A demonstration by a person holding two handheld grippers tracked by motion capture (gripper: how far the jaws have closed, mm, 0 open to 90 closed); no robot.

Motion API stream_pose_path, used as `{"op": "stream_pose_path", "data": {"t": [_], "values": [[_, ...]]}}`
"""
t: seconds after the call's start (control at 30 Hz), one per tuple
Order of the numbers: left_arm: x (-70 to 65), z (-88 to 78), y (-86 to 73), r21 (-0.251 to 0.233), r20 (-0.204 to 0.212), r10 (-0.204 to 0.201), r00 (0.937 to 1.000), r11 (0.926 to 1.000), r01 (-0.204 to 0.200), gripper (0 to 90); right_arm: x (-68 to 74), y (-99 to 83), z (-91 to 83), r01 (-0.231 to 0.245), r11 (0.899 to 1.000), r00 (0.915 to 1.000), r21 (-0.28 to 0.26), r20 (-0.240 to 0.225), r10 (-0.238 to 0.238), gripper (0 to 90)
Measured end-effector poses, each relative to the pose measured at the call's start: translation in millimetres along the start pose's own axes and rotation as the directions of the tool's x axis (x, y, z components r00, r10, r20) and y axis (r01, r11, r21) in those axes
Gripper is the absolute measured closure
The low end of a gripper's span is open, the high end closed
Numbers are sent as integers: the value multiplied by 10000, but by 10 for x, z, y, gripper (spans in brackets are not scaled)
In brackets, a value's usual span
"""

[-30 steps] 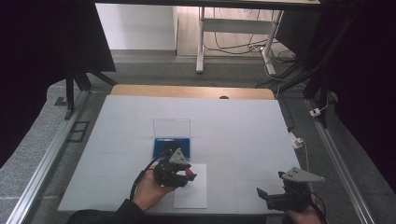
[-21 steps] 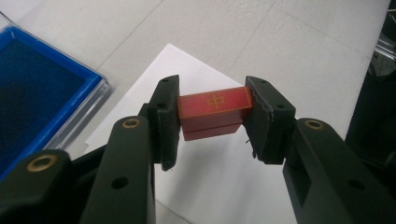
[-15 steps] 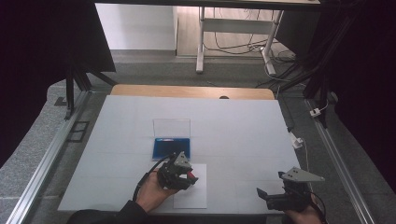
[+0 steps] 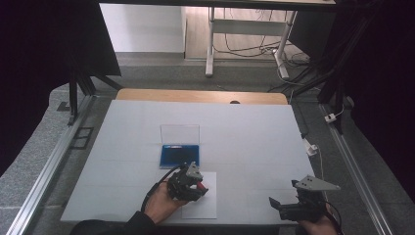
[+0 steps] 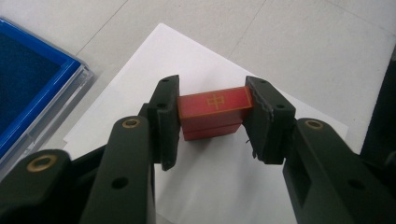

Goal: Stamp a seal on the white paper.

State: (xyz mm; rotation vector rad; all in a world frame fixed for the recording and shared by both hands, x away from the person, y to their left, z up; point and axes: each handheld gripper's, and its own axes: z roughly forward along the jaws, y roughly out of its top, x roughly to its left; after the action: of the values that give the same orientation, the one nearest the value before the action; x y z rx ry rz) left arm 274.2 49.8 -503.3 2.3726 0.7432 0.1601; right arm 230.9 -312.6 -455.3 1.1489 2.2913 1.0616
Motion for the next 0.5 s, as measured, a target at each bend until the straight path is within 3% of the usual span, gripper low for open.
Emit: {"op": "stream_pose_path", "data": {"t": [0.23, 0.5], "values": [[-43, 10, -9, 26, -260, 223, 9994, 9997, -223, 581, 0, 0, 0, 5, 10000, 10000, 1, -2, -5, 0], [-71, 13, -55, -181, -432, 146, 9990, 9997, -154, 583, 3, 0, 4, 9, 10000, 10000, -7, -6, -9, 0]]}}
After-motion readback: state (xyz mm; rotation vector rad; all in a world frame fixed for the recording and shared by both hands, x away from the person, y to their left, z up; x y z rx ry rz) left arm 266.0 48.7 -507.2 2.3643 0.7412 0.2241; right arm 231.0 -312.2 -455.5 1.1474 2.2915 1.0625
